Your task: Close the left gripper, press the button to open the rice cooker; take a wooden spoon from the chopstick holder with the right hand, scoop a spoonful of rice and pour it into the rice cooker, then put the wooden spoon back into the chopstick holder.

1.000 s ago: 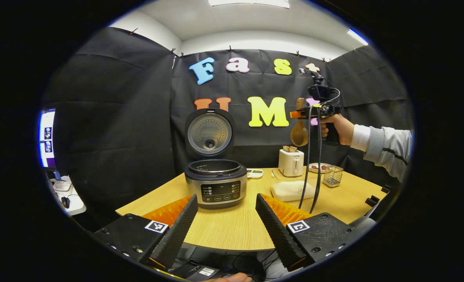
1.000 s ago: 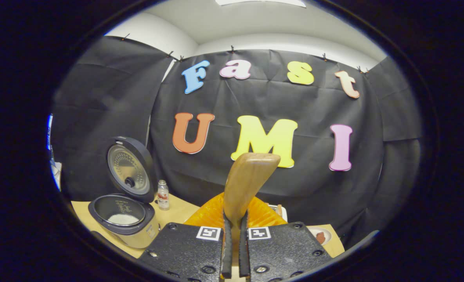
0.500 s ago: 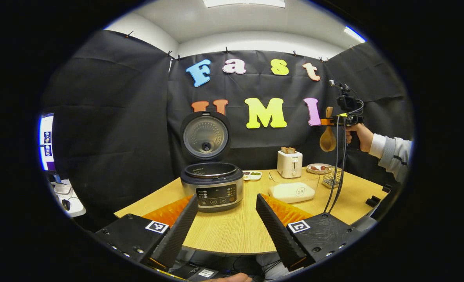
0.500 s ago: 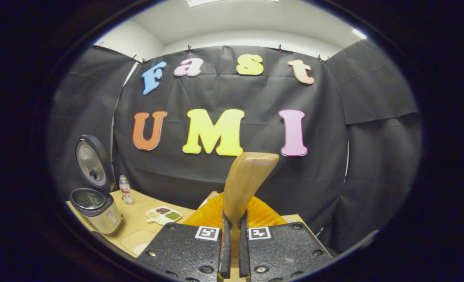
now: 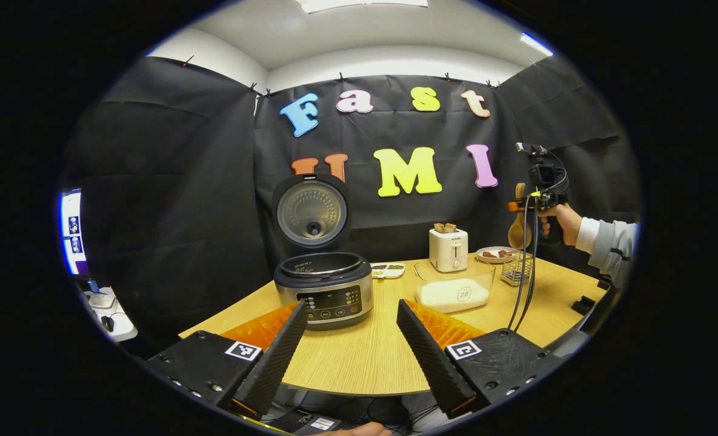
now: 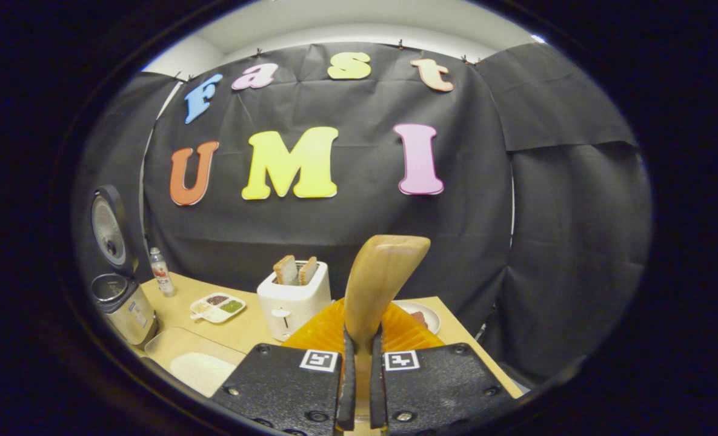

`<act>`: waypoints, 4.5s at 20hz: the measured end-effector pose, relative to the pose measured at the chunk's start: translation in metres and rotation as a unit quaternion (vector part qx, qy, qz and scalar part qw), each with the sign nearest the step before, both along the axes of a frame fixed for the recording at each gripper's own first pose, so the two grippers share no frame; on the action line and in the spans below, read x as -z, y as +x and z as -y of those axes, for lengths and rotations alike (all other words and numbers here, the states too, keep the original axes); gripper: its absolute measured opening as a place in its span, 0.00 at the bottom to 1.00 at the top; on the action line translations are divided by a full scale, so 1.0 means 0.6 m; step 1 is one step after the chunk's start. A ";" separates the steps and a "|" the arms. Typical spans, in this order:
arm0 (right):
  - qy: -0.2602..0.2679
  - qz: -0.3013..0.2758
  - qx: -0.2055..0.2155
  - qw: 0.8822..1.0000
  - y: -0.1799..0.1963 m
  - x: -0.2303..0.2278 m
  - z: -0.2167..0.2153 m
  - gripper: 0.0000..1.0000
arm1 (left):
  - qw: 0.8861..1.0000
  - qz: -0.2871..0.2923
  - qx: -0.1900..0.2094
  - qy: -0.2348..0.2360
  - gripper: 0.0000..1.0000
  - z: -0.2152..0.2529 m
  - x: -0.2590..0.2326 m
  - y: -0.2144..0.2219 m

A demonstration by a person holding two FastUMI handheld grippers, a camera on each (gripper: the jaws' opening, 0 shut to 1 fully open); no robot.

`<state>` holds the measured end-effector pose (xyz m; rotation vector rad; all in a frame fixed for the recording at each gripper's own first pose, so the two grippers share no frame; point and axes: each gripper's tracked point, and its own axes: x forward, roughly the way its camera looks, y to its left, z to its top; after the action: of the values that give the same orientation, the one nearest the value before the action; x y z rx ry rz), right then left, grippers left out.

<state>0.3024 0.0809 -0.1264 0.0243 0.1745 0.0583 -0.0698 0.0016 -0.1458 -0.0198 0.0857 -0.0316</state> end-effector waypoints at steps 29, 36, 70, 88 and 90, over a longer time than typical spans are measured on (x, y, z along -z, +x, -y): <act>0.030 0.062 0.020 0.997 -0.241 -0.094 0.012 1.00 | 0.998 -0.007 -0.019 -0.063 0.95 -0.028 -0.089 0.095; 0.033 0.048 -0.029 0.998 -0.328 -0.065 -0.021 1.00 | 0.999 0.026 -0.007 -0.038 0.95 -0.066 -0.201 0.155; 0.056 0.115 -0.044 0.991 -0.401 -0.071 0.073 1.00 | 0.997 -0.007 -0.081 -0.007 1.00 -0.214 -0.279 0.631; 0.058 0.108 -0.070 0.990 -0.405 -0.067 0.035 1.00 | 0.991 -0.060 -0.119 -0.031 0.99 -0.233 -0.281 0.694; 0.060 0.098 -0.080 0.990 -0.399 -0.055 0.021 1.00 | 0.990 -0.058 -0.127 -0.035 0.99 -0.246 -0.281 0.701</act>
<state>0.0627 0.0684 -0.0934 0.1238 -0.0251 0.2296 0.3510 0.1489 0.0226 -0.1024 0.1977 0.2225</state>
